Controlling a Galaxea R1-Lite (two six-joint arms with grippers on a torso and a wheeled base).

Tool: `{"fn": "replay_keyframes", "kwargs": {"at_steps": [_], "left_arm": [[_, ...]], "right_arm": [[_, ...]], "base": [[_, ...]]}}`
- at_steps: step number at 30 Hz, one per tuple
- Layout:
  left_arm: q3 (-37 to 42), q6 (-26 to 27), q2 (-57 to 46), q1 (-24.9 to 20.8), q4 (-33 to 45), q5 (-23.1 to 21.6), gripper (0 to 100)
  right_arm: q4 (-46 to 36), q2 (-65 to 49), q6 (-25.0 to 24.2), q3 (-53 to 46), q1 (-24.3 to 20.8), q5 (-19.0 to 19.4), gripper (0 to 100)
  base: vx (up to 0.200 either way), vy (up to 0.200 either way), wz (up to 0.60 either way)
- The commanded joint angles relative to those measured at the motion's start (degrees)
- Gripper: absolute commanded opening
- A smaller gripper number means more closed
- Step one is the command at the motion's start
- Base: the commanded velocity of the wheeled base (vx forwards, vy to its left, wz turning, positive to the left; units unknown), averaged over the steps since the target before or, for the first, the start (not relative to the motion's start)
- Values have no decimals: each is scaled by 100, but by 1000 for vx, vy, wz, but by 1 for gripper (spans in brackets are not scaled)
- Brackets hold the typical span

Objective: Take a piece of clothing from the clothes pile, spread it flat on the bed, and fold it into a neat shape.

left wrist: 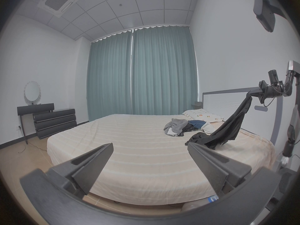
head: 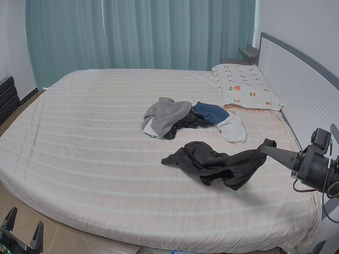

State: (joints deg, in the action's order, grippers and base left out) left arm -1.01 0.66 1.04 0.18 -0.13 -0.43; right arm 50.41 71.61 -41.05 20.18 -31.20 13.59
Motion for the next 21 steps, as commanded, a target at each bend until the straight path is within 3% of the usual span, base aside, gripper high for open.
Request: {"fn": "replay_keyframes", "kwargs": {"at_steps": [1,8,10,12,16,21], "left_arm": [[101,84,-104,8,-4,8,100],[5,154,-104,-1,-154,-28,100],[-1542,-233,617,-1,-734,16,100],[-2193,-303,1408,26,-628,-10,100],[-2342,743,1681,-1,-233,-362,100],[-2105,1050,2261,-18,5,-660,100]], "right_arm": [[4,-24,9,-93,-36,3,0],[4,-253,70,-277,17,-6,0],[4,-323,70,-312,96,-6,0],[4,-296,70,-321,114,3,0],[4,-244,70,-383,79,3,0],[4,-296,70,-436,123,3,0]], "base": [[0,0,0],[0,0,0],[0,0,0],[0,0,0],[0,0,0],[0,0,0]]}}
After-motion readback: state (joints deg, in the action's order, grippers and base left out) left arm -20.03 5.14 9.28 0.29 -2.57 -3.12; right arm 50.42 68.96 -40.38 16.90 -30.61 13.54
